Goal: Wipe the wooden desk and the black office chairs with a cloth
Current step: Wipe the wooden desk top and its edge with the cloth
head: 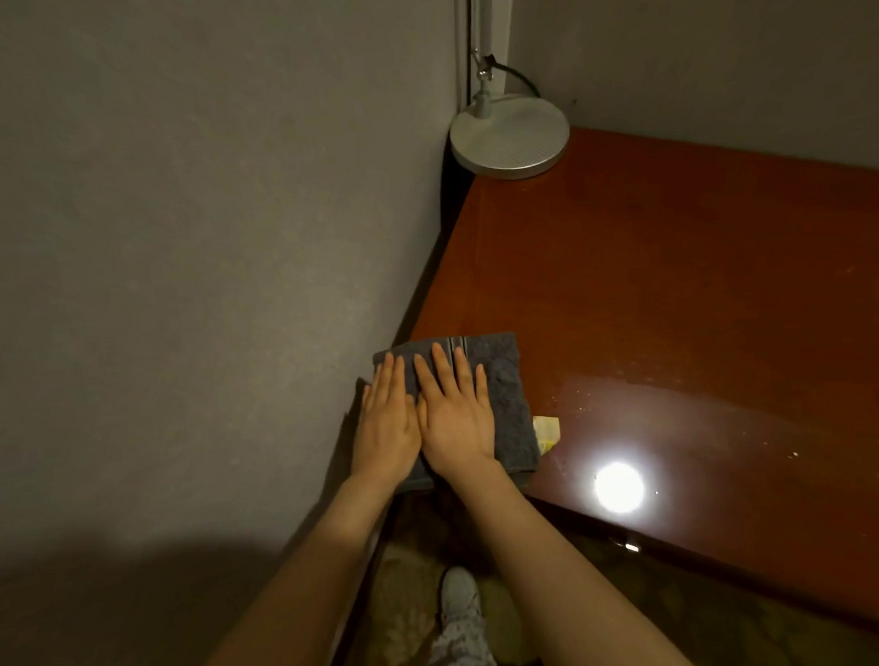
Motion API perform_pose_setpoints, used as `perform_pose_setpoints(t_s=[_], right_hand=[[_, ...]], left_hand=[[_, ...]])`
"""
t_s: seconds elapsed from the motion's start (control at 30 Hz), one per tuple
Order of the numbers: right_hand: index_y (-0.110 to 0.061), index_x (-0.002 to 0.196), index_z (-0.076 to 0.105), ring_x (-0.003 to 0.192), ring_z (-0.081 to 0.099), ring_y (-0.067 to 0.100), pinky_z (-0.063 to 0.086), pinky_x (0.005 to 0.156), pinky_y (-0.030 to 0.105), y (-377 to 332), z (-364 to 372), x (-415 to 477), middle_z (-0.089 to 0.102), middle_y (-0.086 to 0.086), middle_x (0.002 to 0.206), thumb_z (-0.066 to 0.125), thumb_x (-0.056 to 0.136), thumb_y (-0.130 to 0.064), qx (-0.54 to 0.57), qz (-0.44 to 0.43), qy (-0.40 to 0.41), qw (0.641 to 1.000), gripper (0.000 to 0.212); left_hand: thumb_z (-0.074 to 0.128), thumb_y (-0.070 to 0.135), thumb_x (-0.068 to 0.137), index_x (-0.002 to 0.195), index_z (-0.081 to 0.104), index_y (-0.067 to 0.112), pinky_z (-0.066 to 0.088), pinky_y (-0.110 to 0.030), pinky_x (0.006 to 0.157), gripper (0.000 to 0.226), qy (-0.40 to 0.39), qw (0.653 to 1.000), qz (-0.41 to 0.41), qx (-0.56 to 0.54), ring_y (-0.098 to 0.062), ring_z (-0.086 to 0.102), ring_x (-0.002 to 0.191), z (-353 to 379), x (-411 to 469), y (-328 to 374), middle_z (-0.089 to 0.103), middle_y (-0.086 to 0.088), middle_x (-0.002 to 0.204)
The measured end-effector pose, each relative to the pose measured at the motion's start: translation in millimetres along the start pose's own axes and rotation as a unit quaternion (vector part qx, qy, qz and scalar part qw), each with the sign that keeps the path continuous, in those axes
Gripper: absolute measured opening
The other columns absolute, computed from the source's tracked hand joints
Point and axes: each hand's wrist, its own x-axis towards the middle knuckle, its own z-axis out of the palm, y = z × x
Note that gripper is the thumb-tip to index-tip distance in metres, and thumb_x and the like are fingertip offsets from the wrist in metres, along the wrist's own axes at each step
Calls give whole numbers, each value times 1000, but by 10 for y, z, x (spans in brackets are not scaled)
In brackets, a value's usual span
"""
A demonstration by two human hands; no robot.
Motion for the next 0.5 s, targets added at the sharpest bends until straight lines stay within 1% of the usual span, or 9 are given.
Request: perform_pose_setpoints(t_s=[0.07, 0.1, 0.17, 0.2, 0.23, 0.3, 0.33, 0.4, 0.5], right_hand=[[-21, 151, 14, 146, -4, 27, -19, 108, 39, 8, -8, -5, 5, 4, 159, -8, 84, -42, 13, 0, 5, 1000, 74], [-20, 151, 15, 146, -4, 26, -18, 109, 39, 25, -26, -10, 5, 4, 159, -4, 88, -42, 17, -1, 4, 1000, 69], [-21, 151, 11, 146, -7, 25, -18, 110, 37, 81, -30, -13, 1, 3, 159, 9, 99, -38, 16, -2, -11, 1000, 54], [-22, 151, 10, 146, -8, 24, -18, 111, 36, 119, -33, -22, 0, 3, 159, 11, 101, -37, 17, -3, -15, 1000, 52], [-22, 151, 10, 146, -8, 24, -18, 111, 36, 152, -43, -36, 1, 3, 159, 8, 99, -38, 16, -7, -11, 1000, 54], [-22, 151, 13, 146, -5, 24, -17, 110, 36, 235, -75, -81, 4, 4, 159, -6, 89, -43, 14, -18, 2, 1000, 68], [-22, 151, 13, 146, -4, 24, -17, 110, 36, 300, -90, -109, 4, 4, 159, -10, 85, -44, 14, -18, 2, 1000, 73], [-23, 151, 13, 146, -4, 24, -16, 111, 36, 473, -138, -185, 4, 3, 159, -11, 83, -45, 12, -12, -2, 1000, 76], [-22, 150, 15, 146, 0, 25, -12, 112, 37, 737, -238, -306, 7, 4, 158, -9, 84, -45, 2, 2, 10, 1000, 74]], left_hand=[[25, 14, 102, 148, 3, 4, -5, -24, 115, 52, 21, 1000, 5, 18, -17, 1, 146, 49, -2, -25, 3, -9, 158], [24, 15, 102, 148, 3, 4, -5, -24, 116, 52, 23, 999, 2, 25, -17, 1, 146, 74, 2, -22, 3, -9, 158], [23, 17, 103, 148, 1, 4, -6, -24, 115, 52, 21, 999, -9, 43, -17, 0, 146, 103, 5, 6, 1, -10, 158], [21, 18, 103, 148, 0, 4, -8, -24, 114, 52, 16, 998, -14, 53, -17, -2, 146, 114, -3, 41, -1, -9, 158], [20, 19, 103, 148, -1, 4, -10, -23, 114, 53, 14, 998, -18, 58, -17, -3, 146, 119, -12, 79, -2, -9, 158], [19, 21, 103, 149, -3, 5, -10, -23, 113, 53, 14, 997, -26, 65, -16, -5, 146, 145, -43, 183, -4, -9, 158], [18, 22, 103, 149, -4, 6, -10, -24, 113, 53, 13, 997, -27, 68, -16, -6, 146, 174, -56, 255, -5, -8, 158], [17, 24, 103, 149, -6, 7, -10, -24, 113, 53, 4, 997, -24, 74, -15, -8, 146, 254, -87, 429, -7, -7, 158], [16, 25, 103, 149, -6, 8, -9, -26, 115, 53, -4, 997, -15, 77, -14, -9, 145, 395, -130, 697, -9, -6, 158]])
